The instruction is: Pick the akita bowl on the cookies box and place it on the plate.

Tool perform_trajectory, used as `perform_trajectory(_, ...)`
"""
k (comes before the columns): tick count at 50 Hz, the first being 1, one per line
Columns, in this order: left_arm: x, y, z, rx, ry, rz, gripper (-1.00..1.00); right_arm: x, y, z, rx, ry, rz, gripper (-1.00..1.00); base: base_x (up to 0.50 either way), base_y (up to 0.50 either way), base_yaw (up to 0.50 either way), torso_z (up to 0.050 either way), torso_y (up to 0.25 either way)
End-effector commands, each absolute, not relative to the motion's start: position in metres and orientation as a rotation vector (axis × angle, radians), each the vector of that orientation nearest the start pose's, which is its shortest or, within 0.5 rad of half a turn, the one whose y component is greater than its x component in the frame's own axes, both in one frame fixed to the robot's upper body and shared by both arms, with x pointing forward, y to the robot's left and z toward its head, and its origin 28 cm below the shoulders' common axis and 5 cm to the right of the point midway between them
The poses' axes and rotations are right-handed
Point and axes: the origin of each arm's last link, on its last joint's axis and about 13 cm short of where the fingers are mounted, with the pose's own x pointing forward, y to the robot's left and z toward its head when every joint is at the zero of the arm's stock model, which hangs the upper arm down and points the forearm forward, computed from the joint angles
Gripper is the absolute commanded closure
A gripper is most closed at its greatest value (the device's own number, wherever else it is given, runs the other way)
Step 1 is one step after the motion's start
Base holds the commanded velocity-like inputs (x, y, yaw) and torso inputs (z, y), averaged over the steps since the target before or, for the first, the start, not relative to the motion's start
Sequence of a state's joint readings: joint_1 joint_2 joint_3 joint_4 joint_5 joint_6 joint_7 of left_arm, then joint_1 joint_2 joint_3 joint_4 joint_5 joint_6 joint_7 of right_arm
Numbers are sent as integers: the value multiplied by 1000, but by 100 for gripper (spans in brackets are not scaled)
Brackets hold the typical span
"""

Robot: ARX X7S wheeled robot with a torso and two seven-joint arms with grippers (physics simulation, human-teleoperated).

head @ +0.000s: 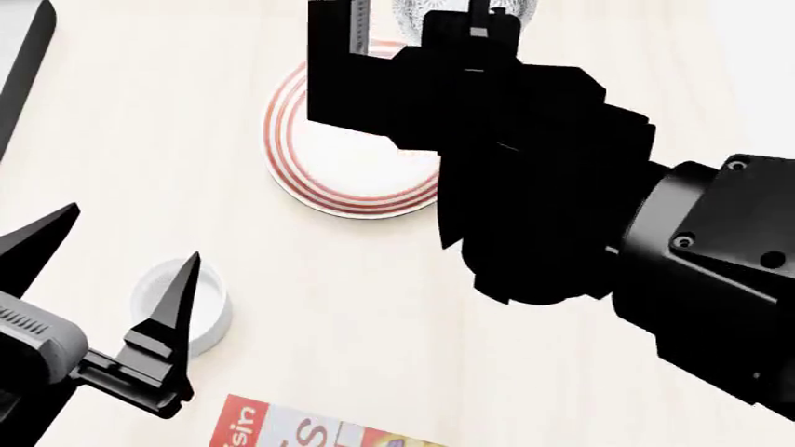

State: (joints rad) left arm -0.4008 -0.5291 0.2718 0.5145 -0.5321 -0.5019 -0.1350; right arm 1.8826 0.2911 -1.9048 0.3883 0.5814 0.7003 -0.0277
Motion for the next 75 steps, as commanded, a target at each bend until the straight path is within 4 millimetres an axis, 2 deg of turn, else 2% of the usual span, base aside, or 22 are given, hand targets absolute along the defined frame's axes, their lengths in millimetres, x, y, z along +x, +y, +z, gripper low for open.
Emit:
perform_trajectory(1,244,233,166,131,-231,-352,-100,411,-62,324,-1488,47,240,100,0,0,0,0,0)
perform_trajectory(5,243,233,166,125,-232,-352,-100,417,-56,318,-1486,35,251,100,0,0,0,0,0)
perform_trajectory(9,243,234,166,122,-231,-350,-100,413,-47,310,-1491,18,306,100,0,0,0,0,0)
perform_trajectory(23,242,234,166,117,-231,-349,-100,415,-39,287,-1484,4,369,100,0,0,0,0,0)
perform_trajectory(37,242,235,167,128,-244,-338,-100,429,-41,267,-1466,22,361,100,0,0,0,0,1)
perform_trajectory(42,239,234,165,132,-289,-344,-100,430,-43,261,-1462,26,355,100,0,0,0,0,0)
perform_trajectory(60,243,238,164,105,-247,-349,-100,428,-41,235,-1456,50,398,100,0,0,0,0,1)
perform_trajectory(75,243,238,161,116,-246,-337,-100,428,-39,237,-1460,43,406,100,0,0,0,4,-98)
